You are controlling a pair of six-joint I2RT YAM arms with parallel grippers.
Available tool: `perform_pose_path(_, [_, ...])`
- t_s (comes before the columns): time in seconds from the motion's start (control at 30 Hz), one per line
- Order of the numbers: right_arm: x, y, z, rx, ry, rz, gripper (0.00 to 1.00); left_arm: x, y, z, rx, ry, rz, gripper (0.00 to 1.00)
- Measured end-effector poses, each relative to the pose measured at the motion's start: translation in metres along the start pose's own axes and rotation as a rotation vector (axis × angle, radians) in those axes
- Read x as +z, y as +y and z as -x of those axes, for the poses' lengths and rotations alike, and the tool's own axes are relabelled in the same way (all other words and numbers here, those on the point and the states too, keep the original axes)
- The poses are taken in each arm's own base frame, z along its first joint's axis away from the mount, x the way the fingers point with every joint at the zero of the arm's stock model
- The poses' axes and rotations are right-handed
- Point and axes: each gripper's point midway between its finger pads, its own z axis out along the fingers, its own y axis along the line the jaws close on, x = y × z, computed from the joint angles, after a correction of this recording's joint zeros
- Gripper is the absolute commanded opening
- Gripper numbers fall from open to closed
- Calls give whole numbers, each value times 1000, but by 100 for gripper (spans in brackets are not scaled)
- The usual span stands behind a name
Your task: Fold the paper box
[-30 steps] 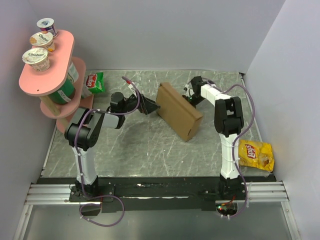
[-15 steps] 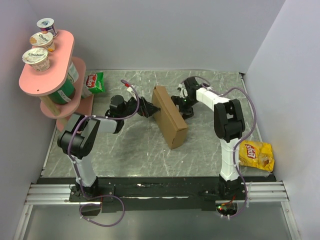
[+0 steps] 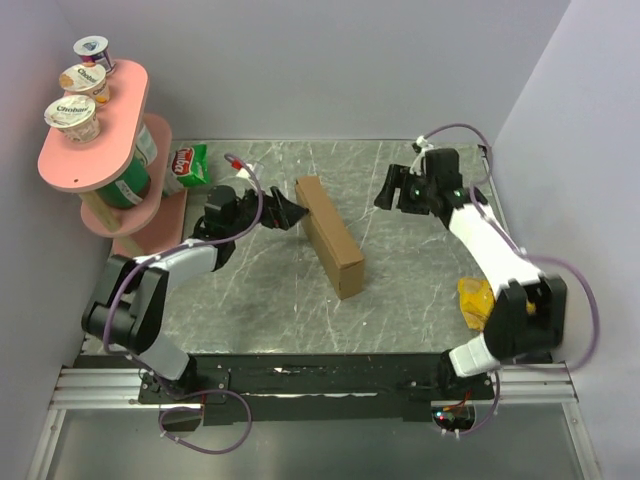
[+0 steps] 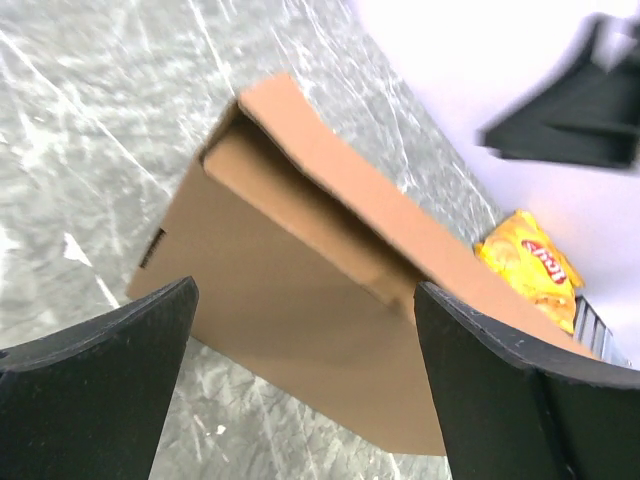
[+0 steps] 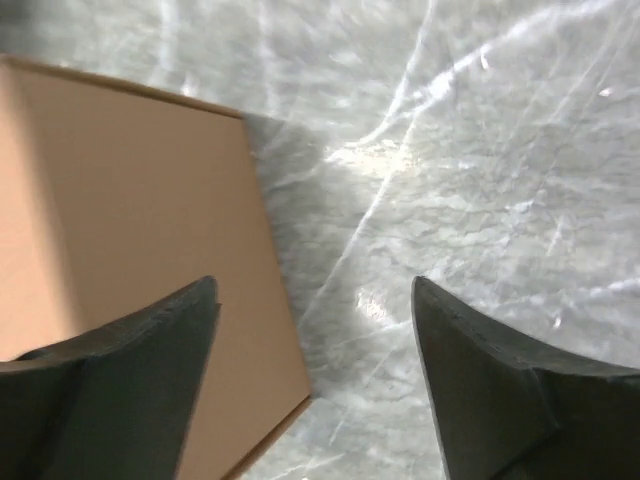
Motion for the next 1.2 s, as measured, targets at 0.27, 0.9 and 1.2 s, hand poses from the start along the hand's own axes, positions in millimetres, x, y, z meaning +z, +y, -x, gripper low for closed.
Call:
perform_pose_path(0.27, [-88,58,-20,-140,-207,136,50,-21,17,21,-23,-25,74,97])
perform_pose_path(0.9, [-115,128,-102,-317,-54,286,35,-13,7,81,-55,-148,55,96])
perform_pose_path(1.2, [-91,129,-119,-348,18,244,34,15,23,74,-83,-104,30,96])
